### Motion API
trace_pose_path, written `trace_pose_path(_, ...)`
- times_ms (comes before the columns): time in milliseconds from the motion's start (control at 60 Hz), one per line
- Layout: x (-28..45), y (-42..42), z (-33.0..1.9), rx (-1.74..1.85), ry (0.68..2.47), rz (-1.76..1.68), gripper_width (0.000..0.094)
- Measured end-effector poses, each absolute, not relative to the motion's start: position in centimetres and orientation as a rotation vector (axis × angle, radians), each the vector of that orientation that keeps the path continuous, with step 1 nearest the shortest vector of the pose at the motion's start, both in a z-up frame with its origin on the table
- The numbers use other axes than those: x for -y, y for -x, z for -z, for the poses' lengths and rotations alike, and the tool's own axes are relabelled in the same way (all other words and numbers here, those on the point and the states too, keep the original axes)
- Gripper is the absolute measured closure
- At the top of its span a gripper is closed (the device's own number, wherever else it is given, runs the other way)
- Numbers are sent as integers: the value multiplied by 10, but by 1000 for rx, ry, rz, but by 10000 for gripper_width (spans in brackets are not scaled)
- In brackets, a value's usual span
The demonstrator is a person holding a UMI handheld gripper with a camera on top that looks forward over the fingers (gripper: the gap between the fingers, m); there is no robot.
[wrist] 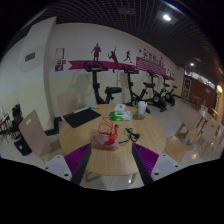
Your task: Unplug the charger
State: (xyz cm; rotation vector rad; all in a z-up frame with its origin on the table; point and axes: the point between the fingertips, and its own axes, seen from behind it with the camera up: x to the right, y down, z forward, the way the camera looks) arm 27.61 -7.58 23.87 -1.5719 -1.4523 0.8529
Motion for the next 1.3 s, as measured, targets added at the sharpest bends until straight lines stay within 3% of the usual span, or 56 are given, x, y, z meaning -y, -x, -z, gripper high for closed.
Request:
trace_pose_path(650, 53, -76, -72, 1336, 1570, -865, 76)
trace_pose_path(900, 40, -16, -41, 1336, 1574, -859, 74)
trace_pose_path(1150, 43, 10, -31, 1345, 1577, -878, 85)
trace_pose_path(1217, 26, 11, -29, 1322, 1589, -794, 623)
trace_pose_path(1233, 28, 14, -30, 1313, 1593, -822, 675)
trace_pose_path(1300, 32, 12, -28, 1326, 1604, -828, 739)
